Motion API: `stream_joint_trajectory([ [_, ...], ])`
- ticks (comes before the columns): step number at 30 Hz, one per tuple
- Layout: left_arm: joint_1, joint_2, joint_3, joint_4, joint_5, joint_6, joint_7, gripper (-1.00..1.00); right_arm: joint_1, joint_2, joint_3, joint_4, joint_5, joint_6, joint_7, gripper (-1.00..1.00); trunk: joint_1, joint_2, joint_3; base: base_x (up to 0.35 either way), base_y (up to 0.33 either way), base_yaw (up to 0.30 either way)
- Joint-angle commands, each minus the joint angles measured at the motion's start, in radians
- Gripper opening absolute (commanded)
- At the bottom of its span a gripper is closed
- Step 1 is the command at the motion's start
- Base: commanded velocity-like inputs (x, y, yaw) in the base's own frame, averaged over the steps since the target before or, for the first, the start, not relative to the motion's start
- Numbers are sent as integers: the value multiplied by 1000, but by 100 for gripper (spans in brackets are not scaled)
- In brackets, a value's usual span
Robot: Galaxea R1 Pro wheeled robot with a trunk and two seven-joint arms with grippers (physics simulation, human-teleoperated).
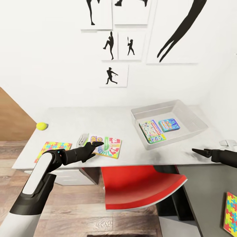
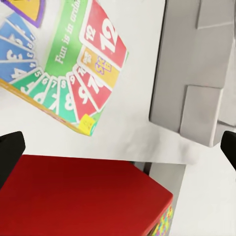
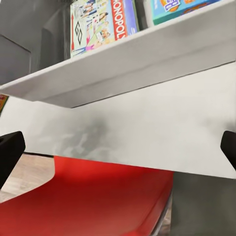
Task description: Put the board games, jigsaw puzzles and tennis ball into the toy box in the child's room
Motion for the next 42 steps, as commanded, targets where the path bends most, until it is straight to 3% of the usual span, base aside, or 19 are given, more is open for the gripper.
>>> stream_joint_trajectory([
  [1,-1,1,-1,-1,10,-1,10,100,-1,0,-1,-1,10,8,10,100,1,-2,0,0,0,0],
  [19,4,7,6,-1,11,-1,10,100,1,5,5,-1,10,8,11,100,1,-2,29,0,108,0],
  [42,6,9,6,-1,10,-1,10,100,1,14,8,-1,12,8,9,100,1,-2,66,0,11,0],
])
